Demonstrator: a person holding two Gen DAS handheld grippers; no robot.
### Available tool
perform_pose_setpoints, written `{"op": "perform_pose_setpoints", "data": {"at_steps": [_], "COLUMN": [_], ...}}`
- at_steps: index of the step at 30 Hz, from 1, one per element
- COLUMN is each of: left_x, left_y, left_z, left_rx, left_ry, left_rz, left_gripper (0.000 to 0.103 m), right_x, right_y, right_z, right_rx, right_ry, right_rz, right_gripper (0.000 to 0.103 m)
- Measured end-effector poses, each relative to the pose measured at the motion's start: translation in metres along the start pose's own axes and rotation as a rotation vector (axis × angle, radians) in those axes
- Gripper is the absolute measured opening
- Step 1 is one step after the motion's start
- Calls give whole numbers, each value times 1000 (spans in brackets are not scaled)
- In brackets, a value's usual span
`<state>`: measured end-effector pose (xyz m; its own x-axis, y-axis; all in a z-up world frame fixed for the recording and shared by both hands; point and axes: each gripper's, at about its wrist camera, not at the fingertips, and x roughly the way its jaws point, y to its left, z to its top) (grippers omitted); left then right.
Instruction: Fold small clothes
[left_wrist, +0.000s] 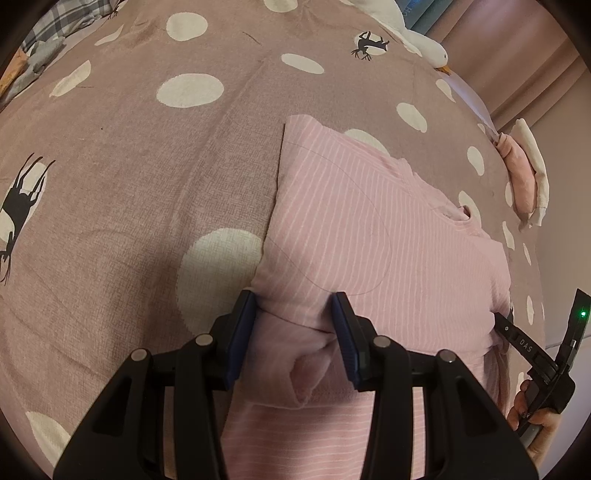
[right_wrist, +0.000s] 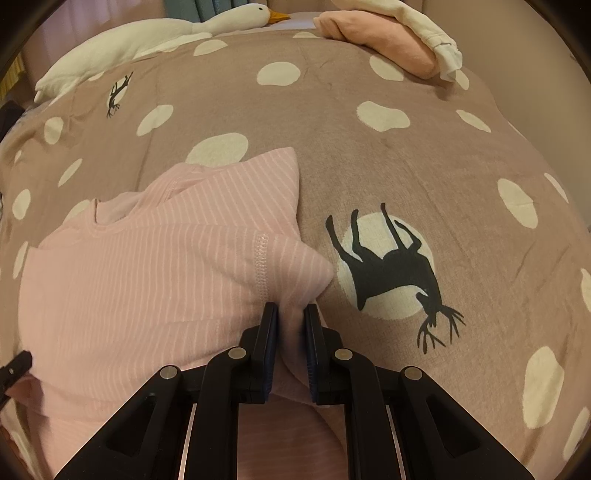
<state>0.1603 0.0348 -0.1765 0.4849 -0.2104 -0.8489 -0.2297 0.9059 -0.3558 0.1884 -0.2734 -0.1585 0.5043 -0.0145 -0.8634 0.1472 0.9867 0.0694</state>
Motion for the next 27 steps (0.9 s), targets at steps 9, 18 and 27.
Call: {"op": "perform_pose_setpoints", "data": {"at_steps": [9, 18, 27], "left_x": [-35, -97, -98], "left_y": [1, 12, 26], "left_z": [-22, -65, -112], "left_rx": [8, 45, 39], "left_ry": [-3, -94, -28], "left_rz": [34, -13, -42], "left_gripper": [49, 83, 83], "right_x": [-31, -118, -136], "right_y": [-11, -47, -76], "right_z": [-7, -47, -110], "right_rx": [-13, -22, -36], "right_ry": [-81, -200, -141], "right_rz": [4, 163, 208], "right_gripper": [48, 74, 77]}}
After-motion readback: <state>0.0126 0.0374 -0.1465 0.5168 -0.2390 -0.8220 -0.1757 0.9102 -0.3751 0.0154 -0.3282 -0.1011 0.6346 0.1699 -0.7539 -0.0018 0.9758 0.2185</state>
